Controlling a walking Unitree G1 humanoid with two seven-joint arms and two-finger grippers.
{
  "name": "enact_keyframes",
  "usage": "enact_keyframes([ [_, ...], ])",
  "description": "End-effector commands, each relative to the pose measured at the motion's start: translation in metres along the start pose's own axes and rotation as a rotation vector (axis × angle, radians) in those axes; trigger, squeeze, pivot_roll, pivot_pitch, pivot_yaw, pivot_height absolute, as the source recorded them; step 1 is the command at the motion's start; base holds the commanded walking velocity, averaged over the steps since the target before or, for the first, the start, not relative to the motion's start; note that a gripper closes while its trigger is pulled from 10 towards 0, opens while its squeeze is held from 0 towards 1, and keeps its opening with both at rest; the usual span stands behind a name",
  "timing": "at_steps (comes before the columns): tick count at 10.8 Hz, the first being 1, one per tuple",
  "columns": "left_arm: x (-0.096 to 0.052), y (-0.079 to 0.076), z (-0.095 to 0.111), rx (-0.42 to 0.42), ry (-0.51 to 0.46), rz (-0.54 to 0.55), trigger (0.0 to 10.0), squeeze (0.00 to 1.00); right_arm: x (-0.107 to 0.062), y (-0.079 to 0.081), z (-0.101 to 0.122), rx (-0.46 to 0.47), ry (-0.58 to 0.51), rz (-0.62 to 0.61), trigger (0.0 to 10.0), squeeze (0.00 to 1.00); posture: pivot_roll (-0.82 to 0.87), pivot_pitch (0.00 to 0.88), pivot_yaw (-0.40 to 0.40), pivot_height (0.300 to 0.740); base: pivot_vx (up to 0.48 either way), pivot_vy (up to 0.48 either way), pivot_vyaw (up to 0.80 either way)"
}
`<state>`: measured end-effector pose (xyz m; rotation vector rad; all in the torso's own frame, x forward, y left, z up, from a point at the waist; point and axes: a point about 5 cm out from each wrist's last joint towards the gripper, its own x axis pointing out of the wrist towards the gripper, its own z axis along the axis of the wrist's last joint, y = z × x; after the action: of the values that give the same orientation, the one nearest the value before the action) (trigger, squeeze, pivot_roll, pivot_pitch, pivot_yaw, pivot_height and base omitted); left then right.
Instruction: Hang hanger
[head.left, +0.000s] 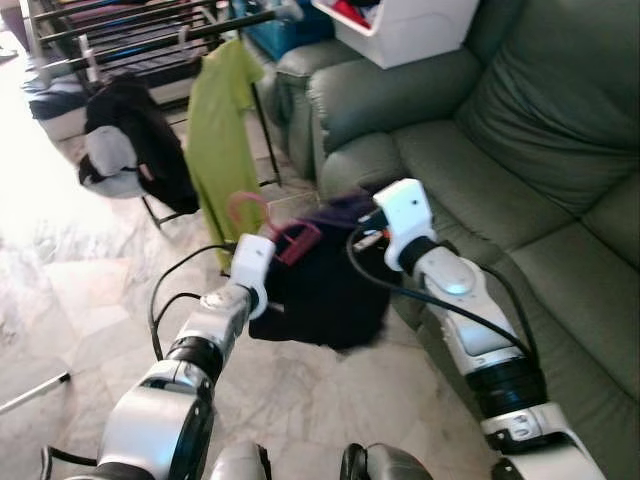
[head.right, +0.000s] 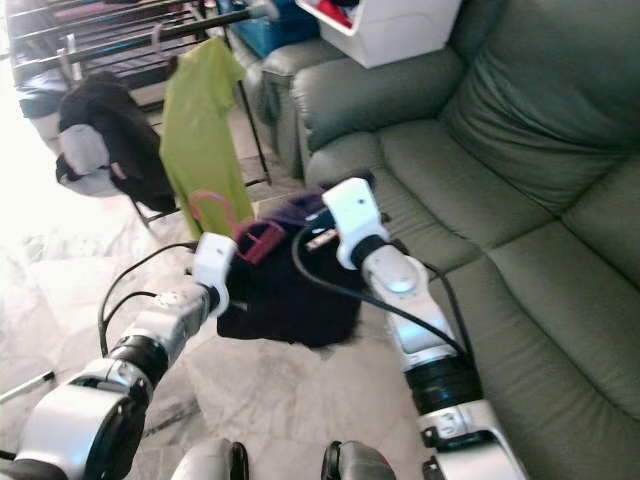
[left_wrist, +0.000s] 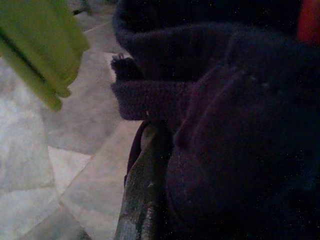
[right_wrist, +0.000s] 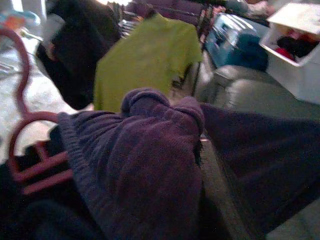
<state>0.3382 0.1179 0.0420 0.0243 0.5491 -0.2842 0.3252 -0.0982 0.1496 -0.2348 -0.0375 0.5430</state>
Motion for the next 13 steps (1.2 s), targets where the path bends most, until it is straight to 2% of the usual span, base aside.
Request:
enact_keyframes([
  [1, 0.001, 0.005, 0.022, -0.083, -0.063, 0.038, 0.0, 0.0, -0.001, 0.006, 0.001, 0.014, -0.005, 0.036, 0.0, 0.0, -0.08, 0.071, -0.001, 0.74, 0.0, 0.0, 0.0],
  [2, 0.002, 0.003, 0.026, -0.125, -0.068, 0.045, 0.0, 0.0, -0.001, 0.014, 0.003, 0.014, -0.013, 0.075, 0.0, 0.0, -0.07, 0.069, 0.001, 0.74, 0.0, 0.0, 0.0],
  [3, 0.003, -0.002, 0.031, -0.169, -0.074, 0.038, 0.0, 0.0, -0.001, 0.026, 0.004, -0.034, -0.017, 0.145, 0.0, 0.0, -0.07, 0.069, 0.002, 0.74, 0.0, 0.0, 0.0],
  [4, 0.004, -0.008, 0.035, -0.215, -0.08, 0.032, 0.0, 0.0, -0.005, 0.043, 0.001, -0.019, 0.003, 0.269, 0.0, 0.0, -0.07, 0.069, 0.002, 0.74, 0.0, 0.0, 0.0],
  [6, 0.005, -0.012, 0.042, -0.245, -0.089, 0.03, 0.0, 0.0, -0.021, 0.063, -0.018, -0.04, 0.11, 0.465, 0.0, 0.0, -0.07, 0.07, -0.001, 0.74, 0.0, 0.0, 0.0],
  [8, 0.004, -0.007, 0.047, -0.263, -0.098, 0.054, 0.0, 0.0, -0.03, 0.066, -0.028, -0.061, 0.169, 0.522, 0.0, 0.0, -0.07, 0.071, 0.0, 0.74, 0.0, 0.0, 0.0],
  [10, 0.004, -0.008, 0.05, -0.261, -0.105, 0.047, 0.0, 0.0, -0.032, 0.071, -0.036, -0.085, 0.197, 0.525, 0.0, 0.0, -0.07, 0.072, 0.001, 0.74, 0.0, 0.0, 0.0],
  [11, 0.003, -0.007, 0.053, -0.17, -0.128, 0.052, 0.0, 0.0, -0.028, 0.058, -0.044, -0.159, 0.219, 0.425, 10.0, 0.0, -0.07, 0.072, 0.001, 0.74, 0.0, 0.0, 0.0],
  [12, 0.002, -0.003, 0.056, -0.09, -0.153, 0.061, 0.0, 0.0, -0.025, 0.041, -0.048, -0.216, 0.231, 0.315, 10.0, 0.0, -0.07, 0.073, 0.001, 0.74, 0.0, 0.0, 0.0],
  [13, 0.0, 0.002, 0.058, -0.06, -0.166, 0.072, 0.0, 0.0, -0.024, 0.027, -0.048, -0.157, 0.226, 0.226, 10.0, 1.0, -0.07, 0.075, 0.001, 0.74, 0.0, 0.0, 0.0],
])
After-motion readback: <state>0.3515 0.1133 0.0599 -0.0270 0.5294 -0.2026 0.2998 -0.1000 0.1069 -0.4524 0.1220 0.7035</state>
